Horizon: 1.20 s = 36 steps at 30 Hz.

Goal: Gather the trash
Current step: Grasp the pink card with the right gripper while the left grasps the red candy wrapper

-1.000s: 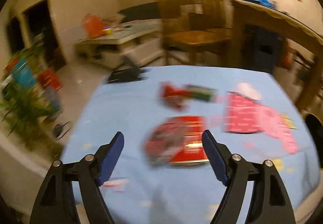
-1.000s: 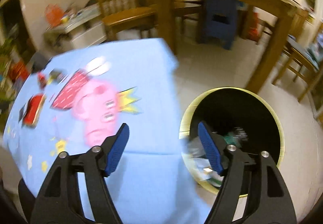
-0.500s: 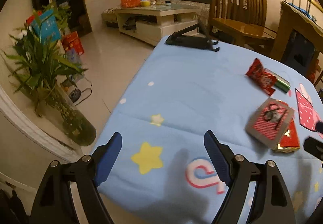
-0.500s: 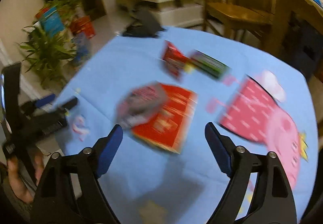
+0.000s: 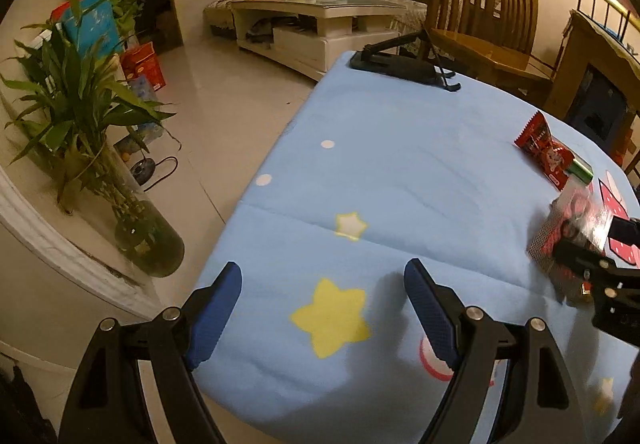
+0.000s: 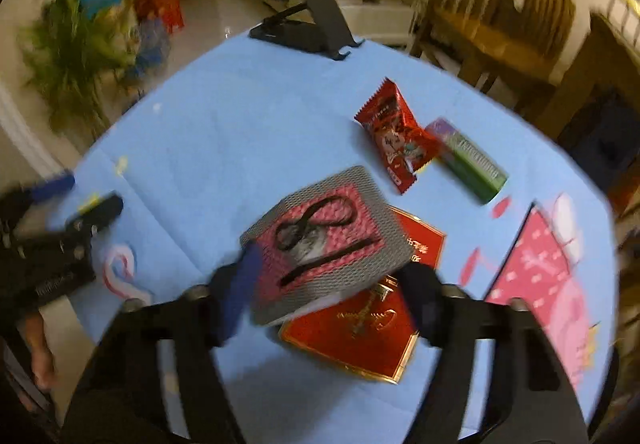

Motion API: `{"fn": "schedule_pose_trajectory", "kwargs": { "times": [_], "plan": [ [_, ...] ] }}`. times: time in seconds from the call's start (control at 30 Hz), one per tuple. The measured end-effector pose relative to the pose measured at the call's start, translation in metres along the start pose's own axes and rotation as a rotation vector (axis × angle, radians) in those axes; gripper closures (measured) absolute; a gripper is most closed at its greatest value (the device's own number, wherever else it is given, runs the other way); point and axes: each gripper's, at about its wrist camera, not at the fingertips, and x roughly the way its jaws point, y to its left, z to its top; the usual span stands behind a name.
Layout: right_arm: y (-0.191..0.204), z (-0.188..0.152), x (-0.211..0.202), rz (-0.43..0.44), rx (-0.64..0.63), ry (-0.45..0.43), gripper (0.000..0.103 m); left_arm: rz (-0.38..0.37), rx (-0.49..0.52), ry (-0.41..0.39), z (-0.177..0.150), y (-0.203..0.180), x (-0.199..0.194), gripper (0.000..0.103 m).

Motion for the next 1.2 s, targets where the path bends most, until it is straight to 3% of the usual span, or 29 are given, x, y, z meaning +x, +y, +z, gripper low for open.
{"fn": "schedule_pose_trajectory", "kwargs": {
  "times": [0.1,0.17,0.3,0.43,0.7,0.83,0.97,1.0,1.03,1.1,1.13,1.2],
  "plan": [
    [0.000,-0.008,-0.010,0.062,-0.003,0.002,0.092,-0.010,-0.002,0.003,0.001,-0.003,0.002,0.022],
    [-0.005,-0.017,-0.019,0.094,-0.003,-0.008,0.101,-0.015,0.003,0.001,0.003,-0.007,0.002,0.022],
    [-0.043,-0.047,-0.049,0.203,0.105,-0.048,0.101,-0.050,0.033,-0.009,0.011,-0.018,-0.001,0.021],
    [-0.103,-0.093,-0.081,0.243,0.247,-0.063,0.101,-0.112,0.107,-0.041,0.033,-0.048,-0.005,0.018],
    [-0.210,-0.173,-0.116,0.191,0.455,-0.098,0.101,-0.214,0.346,-0.081,0.079,-0.154,0.017,0.017],
    [-0.238,-0.193,-0.119,0.213,0.517,-0.123,0.101,-0.203,0.485,-0.077,0.090,-0.203,0.042,0.017],
    [-0.241,-0.193,-0.128,0.235,0.498,-0.146,0.101,-0.157,0.522,-0.035,0.093,-0.216,0.068,0.018],
    [-0.242,-0.193,-0.131,0.246,0.495,-0.156,0.101,-0.175,0.503,-0.013,0.094,-0.215,0.074,0.026],
    [-0.241,-0.193,-0.134,0.253,0.495,-0.162,0.101,-0.214,0.478,-0.006,0.095,-0.212,0.073,0.046],
    [-0.238,-0.189,-0.138,0.265,0.498,-0.174,0.100,-0.280,0.444,0.010,0.092,-0.209,0.070,0.075],
    [-0.238,-0.187,-0.137,0.267,0.500,-0.177,0.100,-0.264,0.448,0.001,0.087,-0.209,0.067,0.084],
    [-0.240,-0.185,-0.138,0.263,0.499,-0.186,0.100,-0.239,0.457,-0.009,0.076,-0.210,0.059,0.092]
  ]
}}
